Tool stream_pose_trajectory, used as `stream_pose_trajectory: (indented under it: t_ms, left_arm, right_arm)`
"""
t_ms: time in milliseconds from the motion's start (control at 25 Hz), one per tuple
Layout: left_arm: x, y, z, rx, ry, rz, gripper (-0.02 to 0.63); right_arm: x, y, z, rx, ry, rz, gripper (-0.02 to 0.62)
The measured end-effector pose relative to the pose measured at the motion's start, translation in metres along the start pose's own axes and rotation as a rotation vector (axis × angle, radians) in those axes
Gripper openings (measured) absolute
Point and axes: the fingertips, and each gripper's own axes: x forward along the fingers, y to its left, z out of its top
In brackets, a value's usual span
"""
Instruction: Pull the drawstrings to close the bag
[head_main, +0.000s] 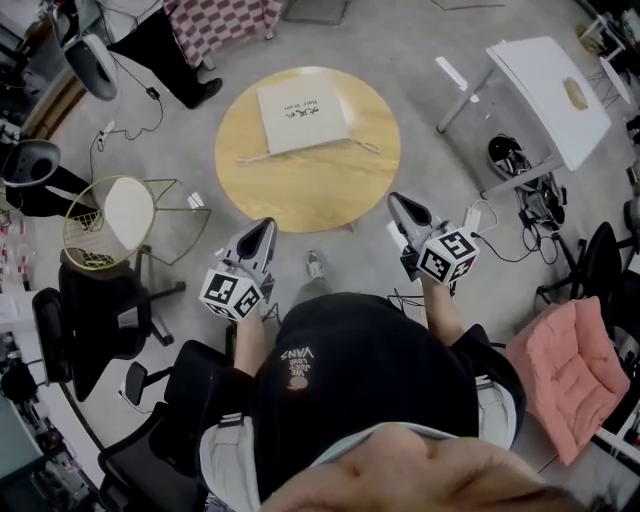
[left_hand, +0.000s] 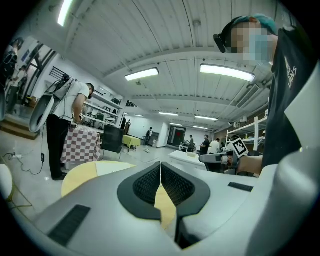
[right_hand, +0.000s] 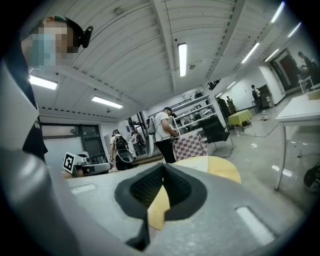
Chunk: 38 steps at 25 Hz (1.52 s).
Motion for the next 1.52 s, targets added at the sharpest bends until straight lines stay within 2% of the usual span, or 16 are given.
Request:
stream_pose_trajectory:
  t_ms: [680,800,1040,1200,1520]
  left_arm:
    - [0.059,0.129,0.023,0.012,0.065,-0.107,0.011]
    - [0.066,0.140,0.022,0.031,0.081,-0.135,0.011]
    - [0.083,0.147,0.013,0.084,0.110,-0.139,0.011]
    - [0.095,0.146,0.010,0.130,0.115,-0.129,0.011]
    - [0.111,0.147,0.002,0.133,0.102,-0.081,0.011]
  right_arm:
    - [0.113,-0.026,0.019,0.031,-0.033,-0.109,-0.002]
    - [0.120,-0.029,0.018,0.040,-0.044,-0.131,-0.002]
    - [0.127,-0.042,0.013,0.065,-0.034,-0.149,-0.002]
    - [0.133,-0.055,0.015,0.063,-0.015,-0.130,-0.002]
    - [0.156,-0.081,0.017,0.019,0.039,-0.063,-0.002]
